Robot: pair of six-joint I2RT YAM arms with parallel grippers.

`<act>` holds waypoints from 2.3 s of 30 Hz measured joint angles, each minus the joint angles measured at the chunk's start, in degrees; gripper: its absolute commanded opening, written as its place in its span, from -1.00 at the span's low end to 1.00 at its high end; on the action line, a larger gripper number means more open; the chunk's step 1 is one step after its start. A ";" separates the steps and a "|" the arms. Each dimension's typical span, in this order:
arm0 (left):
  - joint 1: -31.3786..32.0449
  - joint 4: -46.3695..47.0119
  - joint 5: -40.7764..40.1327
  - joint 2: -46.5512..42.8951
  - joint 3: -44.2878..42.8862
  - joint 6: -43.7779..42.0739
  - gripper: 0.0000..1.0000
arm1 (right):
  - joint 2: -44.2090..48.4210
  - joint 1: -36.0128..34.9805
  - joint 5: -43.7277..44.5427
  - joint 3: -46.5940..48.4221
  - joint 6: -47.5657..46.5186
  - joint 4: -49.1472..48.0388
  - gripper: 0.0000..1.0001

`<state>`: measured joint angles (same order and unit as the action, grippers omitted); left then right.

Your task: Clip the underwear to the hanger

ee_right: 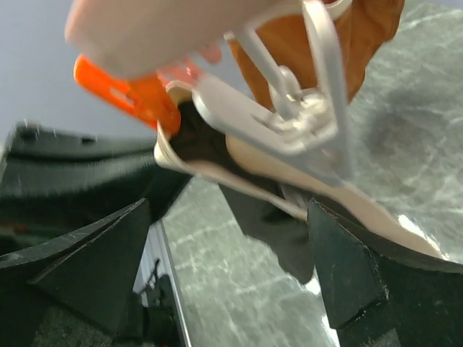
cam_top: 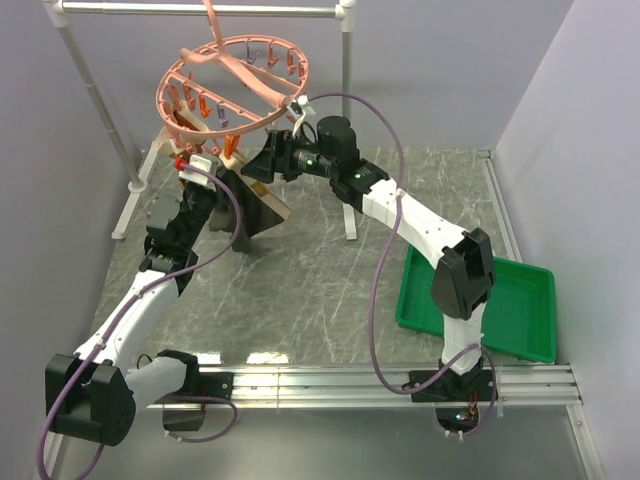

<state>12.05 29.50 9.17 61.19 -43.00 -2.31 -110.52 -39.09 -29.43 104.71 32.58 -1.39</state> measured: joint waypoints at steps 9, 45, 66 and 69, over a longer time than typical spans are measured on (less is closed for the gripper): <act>-3.41 -2.38 0.24 -0.52 0.00 0.48 -0.99 | 7.89 0.98 -1.27 -10.08 -5.79 0.09 0.86; -14.08 -8.50 17.97 0.15 -3.80 9.31 -0.82 | -10.71 -2.47 -7.30 -18.43 -43.78 -17.55 -0.84; -14.12 -14.88 13.16 -3.61 -3.37 8.66 0.23 | 13.88 1.55 -12.13 -25.64 -31.58 -5.46 -1.00; -14.12 -17.88 12.41 -7.74 -1.36 7.89 0.32 | 15.13 1.07 -12.41 -25.64 -26.45 -4.92 -1.00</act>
<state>-2.07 11.62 21.58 53.45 -44.36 5.58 -95.39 -38.02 -41.85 79.07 6.13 -6.31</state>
